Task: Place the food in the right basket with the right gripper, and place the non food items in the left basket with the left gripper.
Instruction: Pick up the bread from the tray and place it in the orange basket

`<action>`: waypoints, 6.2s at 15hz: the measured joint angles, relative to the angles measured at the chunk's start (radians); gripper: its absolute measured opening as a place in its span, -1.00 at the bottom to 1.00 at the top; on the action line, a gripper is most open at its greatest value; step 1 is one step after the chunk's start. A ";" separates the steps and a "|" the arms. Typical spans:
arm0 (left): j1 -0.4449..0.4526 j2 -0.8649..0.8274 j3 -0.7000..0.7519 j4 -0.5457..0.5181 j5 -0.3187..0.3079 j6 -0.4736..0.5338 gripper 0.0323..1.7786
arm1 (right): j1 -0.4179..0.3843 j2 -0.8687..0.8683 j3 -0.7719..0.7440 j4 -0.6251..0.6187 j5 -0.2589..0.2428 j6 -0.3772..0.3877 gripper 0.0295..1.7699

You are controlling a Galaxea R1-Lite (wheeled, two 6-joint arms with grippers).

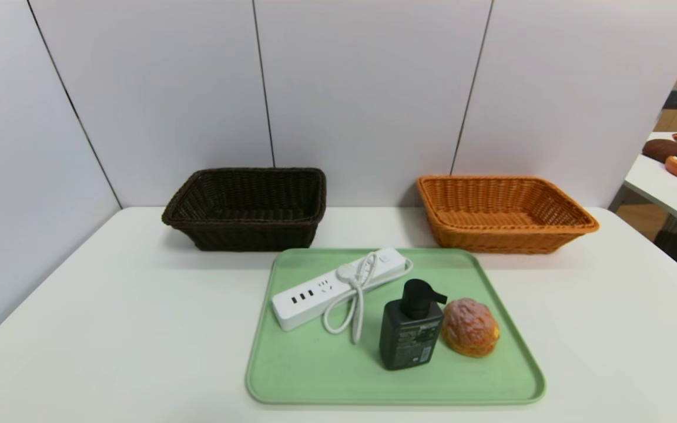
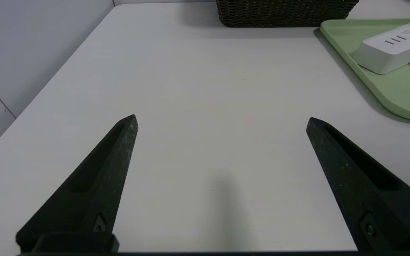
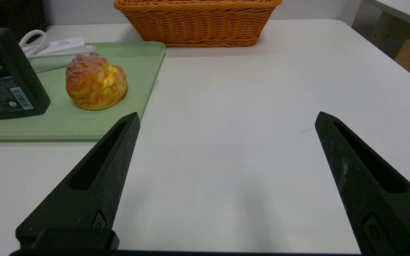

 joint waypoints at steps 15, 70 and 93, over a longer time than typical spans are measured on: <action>0.000 0.000 -0.009 0.021 -0.005 0.029 0.90 | 0.000 0.000 0.000 0.000 -0.001 -0.005 0.92; -0.079 1.261 -0.661 0.009 -0.380 0.089 0.90 | 0.324 1.589 -0.899 0.245 0.336 -0.430 0.92; -0.089 1.243 -0.654 0.009 -0.380 0.088 0.90 | 0.344 1.714 -0.924 0.246 0.318 -0.523 0.92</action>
